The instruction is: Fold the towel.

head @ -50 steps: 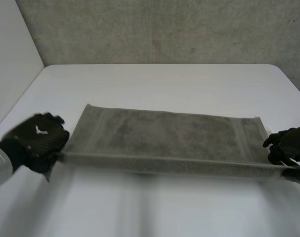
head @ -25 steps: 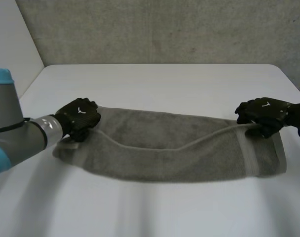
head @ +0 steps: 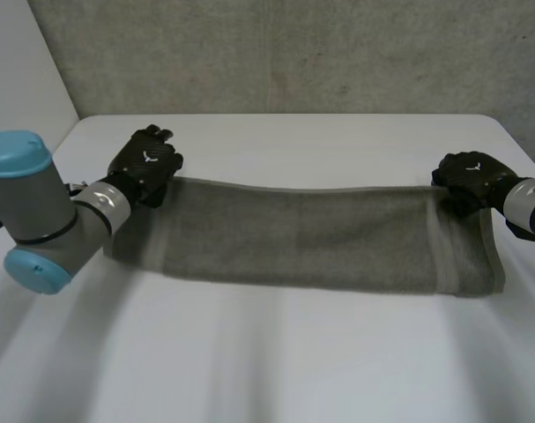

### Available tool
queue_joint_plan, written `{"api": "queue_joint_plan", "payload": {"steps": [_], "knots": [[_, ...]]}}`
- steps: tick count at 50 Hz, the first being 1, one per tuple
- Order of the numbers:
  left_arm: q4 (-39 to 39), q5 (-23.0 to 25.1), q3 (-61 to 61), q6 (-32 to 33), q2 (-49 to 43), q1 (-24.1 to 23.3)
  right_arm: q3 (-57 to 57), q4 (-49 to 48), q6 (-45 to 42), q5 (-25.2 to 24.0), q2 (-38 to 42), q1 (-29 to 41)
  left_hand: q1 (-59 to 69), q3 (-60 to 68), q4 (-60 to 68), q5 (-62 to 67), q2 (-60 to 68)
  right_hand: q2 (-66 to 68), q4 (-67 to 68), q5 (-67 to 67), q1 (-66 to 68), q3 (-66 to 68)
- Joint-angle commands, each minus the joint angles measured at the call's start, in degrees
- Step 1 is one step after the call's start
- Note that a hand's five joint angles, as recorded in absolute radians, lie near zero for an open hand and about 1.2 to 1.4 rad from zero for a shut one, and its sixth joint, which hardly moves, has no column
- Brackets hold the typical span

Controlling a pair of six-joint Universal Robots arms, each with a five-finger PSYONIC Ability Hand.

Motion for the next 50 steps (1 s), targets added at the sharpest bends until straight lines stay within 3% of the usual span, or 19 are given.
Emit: {"api": "queue_joint_plan", "payload": {"steps": [1, 20, 21, 22, 23, 24, 25, 26, 27, 36, 43, 50], "knots": [[2.04, 0.19, 1.19, 0.07, -3.09, -1.13, 0.49, -2.78, 0.71, 1.43, 0.26, 0.18, 4.89, -2.42, -2.94, 2.17, 2.65, 3.08, -3.31, 2.42, 6.62, -1.91], [5.82, -0.08, 4.44, 0.33, -8.8, -1.22, 0.05, -5.15, 1.59, 1.95, 2.45, 0.27, 4.89, -2.42, -2.94, 2.17, 2.65, 3.08, -3.31, 2.42, 6.62, -1.91], [6.43, -0.17, 4.35, 0.33, -9.06, -1.22, -0.04, -5.15, 1.5, 1.95, 2.89, 0.35, 3.25, -2.42, -2.94, 0.53, 1.01, 3.08, -3.31, 2.42, 6.62, -1.91], [7.05, -0.17, 4.35, 0.33, -9.24, -1.22, -0.12, -5.15, 1.41, 2.04, 3.24, 0.35, -10.92, -2.42, -2.94, -13.64, -13.17, 1.31, -3.31, 0.65, 4.85, -1.91], [7.05, -0.17, 4.35, 0.33, -9.24, -1.22, -0.13, -5.15, 1.41, 2.04, 3.25, 0.35, -11.06, -2.42, -2.94, -13.79, -13.31, 1.29, -3.31, 0.63, 4.83, -1.91], [7.66, -0.43, 4.35, 0.33, -9.42, -1.22, -0.13, -5.15, 1.41, 2.04, 3.68, 0.35, -32.71, -2.42, -2.94, -35.44, -34.96, -23.19, -3.31, -23.85, -19.65, -1.91], [7.67, -0.43, 4.35, 0.33, -9.42, -1.22, -0.13, -5.15, 1.41, 2.22, 3.86, 0.35, -32.93, -2.42, -2.94, -35.65, -35.17, -53.74, -3.31, -54.41, -50.21, -1.91], [8.1, -0.6, 4.35, 0.25, -9.5, -1.31, -0.13, -5.15, 1.41, 2.22, 3.86, 0.35, -52.42, -2.42, -2.94, -55.14, -54.66, -54.05, -3.31, -54.71, -50.51, -1.91], [8.37, -0.78, 4.35, 0.24, -9.42, -1.39, -0.13, -5.15, 1.59, 2.39, 3.86, 0.35, -64.44, -2.42, -2.94, -67.16, -66.68, -76.69, -3.31, -67.58, -73.15, -1.91], [8.46, -3.07, 3.21, -0.11, -5.29, -2.8, 1.19, -6.91, 3.17, 3.54, -0.27, 0.53, -65.57, -2.42, -2.94, -67.83, -67.81, -76.92, -3.31, -67.58, -73.38, -1.91], [8.2, -3.24, -3.02, -3.96, 3.84, -2.89, 9.09, -11.13, 9.67, 2.48, -12.73, -0.44, -65.06, -2.42, -2.94, -67.78, -67.31, -76.92, -3.31, -67.58, -73.38, -1.91], [7.76, -3.24, -10.94, -9.07, 12.56, -2.89, 17.89, -6.12, 9.06, 0.46, -20.48, -0.26, -64.72, -2.42, -2.94, -67.45, -66.97, -75.75, -3.31, -67.58, -72.21, -1.91]]}}
